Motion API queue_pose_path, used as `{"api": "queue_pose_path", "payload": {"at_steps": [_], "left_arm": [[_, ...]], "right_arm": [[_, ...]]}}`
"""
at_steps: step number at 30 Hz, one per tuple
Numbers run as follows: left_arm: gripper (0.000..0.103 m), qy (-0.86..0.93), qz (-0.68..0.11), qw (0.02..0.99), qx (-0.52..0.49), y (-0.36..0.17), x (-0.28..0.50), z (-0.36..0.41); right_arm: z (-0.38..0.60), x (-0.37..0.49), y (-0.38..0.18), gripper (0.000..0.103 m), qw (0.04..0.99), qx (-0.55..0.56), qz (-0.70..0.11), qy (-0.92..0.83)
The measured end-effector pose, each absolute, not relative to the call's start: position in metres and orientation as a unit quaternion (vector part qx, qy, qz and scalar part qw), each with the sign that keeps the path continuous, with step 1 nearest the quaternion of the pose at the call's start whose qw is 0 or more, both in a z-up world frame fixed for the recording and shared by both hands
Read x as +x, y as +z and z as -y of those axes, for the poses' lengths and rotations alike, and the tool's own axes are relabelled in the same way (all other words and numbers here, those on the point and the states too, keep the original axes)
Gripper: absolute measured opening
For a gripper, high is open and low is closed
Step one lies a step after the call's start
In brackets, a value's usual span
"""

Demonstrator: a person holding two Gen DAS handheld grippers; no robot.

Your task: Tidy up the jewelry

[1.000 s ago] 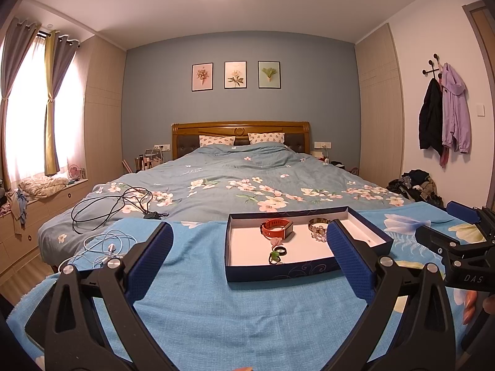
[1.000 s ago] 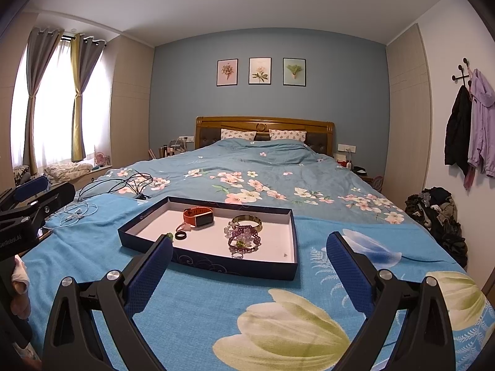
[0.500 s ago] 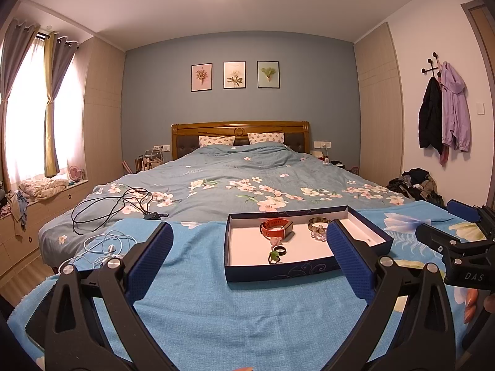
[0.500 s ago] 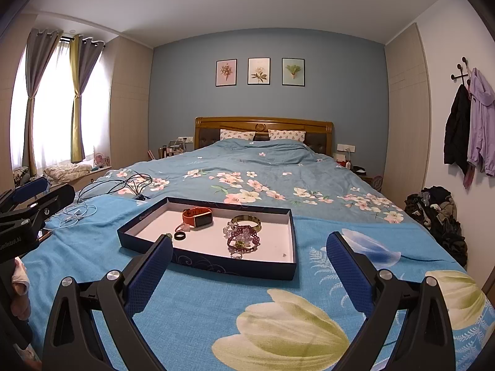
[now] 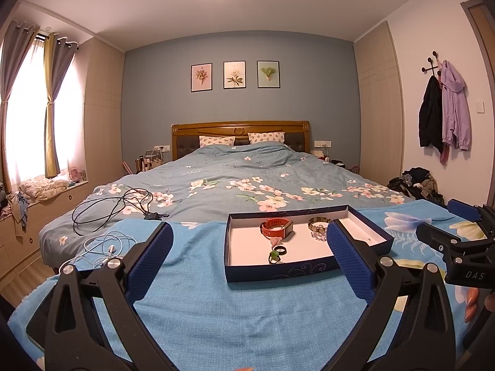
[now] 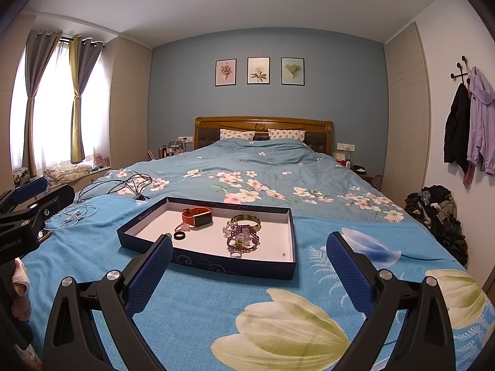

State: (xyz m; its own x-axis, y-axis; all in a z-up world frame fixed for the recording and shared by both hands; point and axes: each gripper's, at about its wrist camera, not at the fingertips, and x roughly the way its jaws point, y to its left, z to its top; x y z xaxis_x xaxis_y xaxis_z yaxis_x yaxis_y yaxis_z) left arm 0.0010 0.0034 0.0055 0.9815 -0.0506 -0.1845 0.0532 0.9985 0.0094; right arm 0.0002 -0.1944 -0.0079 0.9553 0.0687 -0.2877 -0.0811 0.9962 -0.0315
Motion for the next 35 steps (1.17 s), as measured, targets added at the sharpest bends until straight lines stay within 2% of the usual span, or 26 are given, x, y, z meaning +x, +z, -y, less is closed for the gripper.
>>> {"api": "queue_pose_path", "payload": {"at_steps": [27,35], "left_arm": [[0.097,-0.037,-0.094,0.995,-0.002,0.000,0.007,-0.010],[0.097,-0.021,-0.158,0.987,0.000,-0.012,0.034,-0.023]], "right_arm": [[0.193,0.002,-0.009,0.096,0.988,-0.023,-0.149,0.040],[0.225,0.031,-0.014,0.096,0.974,-0.040,-0.220,0.022]]}}
